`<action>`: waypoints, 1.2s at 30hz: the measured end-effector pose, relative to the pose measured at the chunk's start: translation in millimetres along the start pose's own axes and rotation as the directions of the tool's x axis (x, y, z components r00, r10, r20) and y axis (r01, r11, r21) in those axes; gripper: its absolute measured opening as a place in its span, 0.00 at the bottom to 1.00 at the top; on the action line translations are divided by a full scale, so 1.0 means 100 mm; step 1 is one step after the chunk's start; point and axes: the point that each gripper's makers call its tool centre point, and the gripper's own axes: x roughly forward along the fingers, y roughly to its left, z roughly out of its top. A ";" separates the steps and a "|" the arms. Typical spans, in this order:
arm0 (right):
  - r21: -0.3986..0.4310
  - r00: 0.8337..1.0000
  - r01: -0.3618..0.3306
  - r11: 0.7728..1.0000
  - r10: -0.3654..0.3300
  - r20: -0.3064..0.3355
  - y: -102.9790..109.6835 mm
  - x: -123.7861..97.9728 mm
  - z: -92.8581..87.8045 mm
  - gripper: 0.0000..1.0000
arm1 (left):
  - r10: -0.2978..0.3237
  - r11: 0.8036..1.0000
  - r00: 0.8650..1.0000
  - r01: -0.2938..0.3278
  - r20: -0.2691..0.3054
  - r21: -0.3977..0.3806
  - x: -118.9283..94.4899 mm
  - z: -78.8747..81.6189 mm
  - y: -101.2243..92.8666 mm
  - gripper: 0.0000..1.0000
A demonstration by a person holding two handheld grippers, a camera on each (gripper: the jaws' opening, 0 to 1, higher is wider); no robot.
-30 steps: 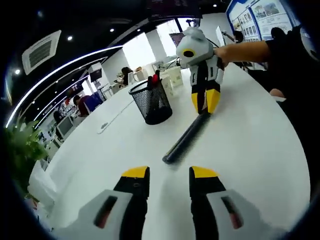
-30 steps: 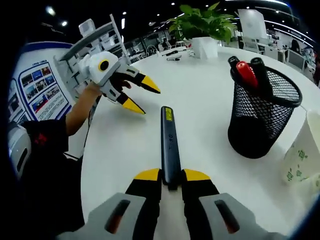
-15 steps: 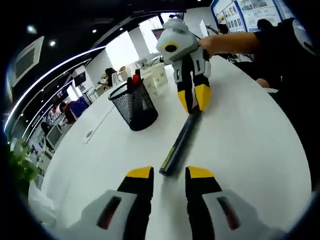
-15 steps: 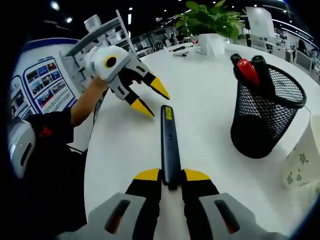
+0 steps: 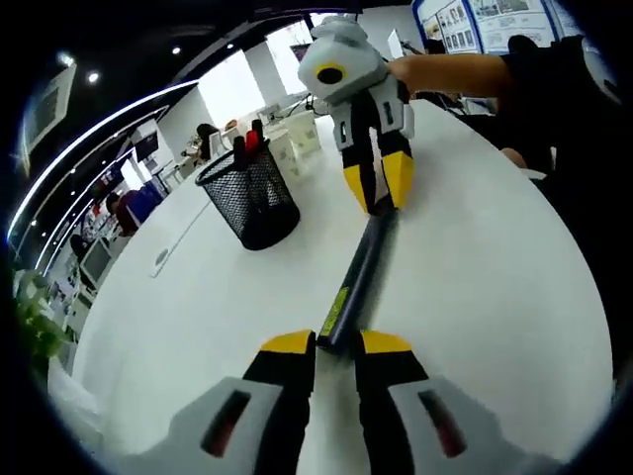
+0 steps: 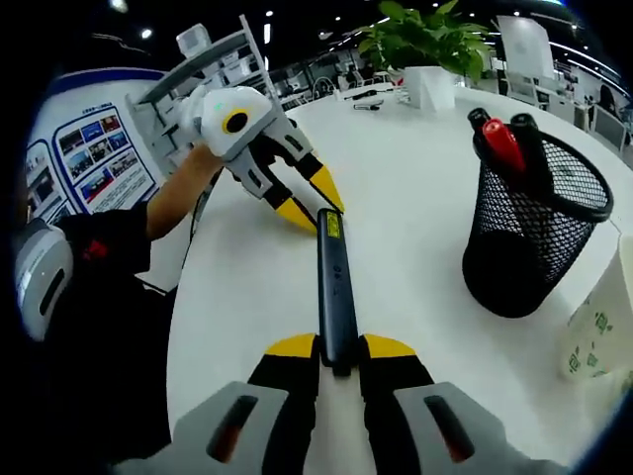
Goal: Place the scattered laser pointers and whiteboard markers into the pen holder and stack the scattered paper cups together
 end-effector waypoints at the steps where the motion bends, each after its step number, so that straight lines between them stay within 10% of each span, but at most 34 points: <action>1: -0.002 1.000 0.001 1.000 -0.001 -0.001 0.01 0.00 0.00 0.19 | 0.002 1.000 1.000 -0.002 0.001 -0.011 0.00 0.00 0.01 0.18; 14: -0.219 0.987 0.118 0.969 -0.138 -0.080 -0.01 0.03 -0.13 0.19 | -0.005 0.998 1.000 0.004 -0.008 -0.066 -0.01 0.00 -0.02 0.16; 21: -0.430 0.947 0.162 0.888 -0.262 -0.185 0.01 0.03 -0.15 0.14 | -0.017 0.996 1.000 0.016 -0.003 -0.084 -0.01 0.00 -0.04 0.14; 27: -0.355 0.885 0.136 0.925 -0.274 -0.375 0.04 0.04 -0.18 0.13 | 0.015 0.992 1.000 -0.013 0.011 -0.123 -0.01 0.00 -0.04 0.14; 33: -0.273 0.777 0.130 0.953 -0.269 -0.569 0.03 0.05 -0.18 0.12 | 0.032 0.987 0.999 -0.026 0.035 -0.159 -0.02 0.00 -0.08 0.15; 36: -0.371 0.762 0.113 0.922 -0.320 -0.563 0.02 0.06 -0.16 0.11 | 0.037 0.990 0.998 -0.030 0.050 -0.135 -0.06 0.00 -0.13 0.15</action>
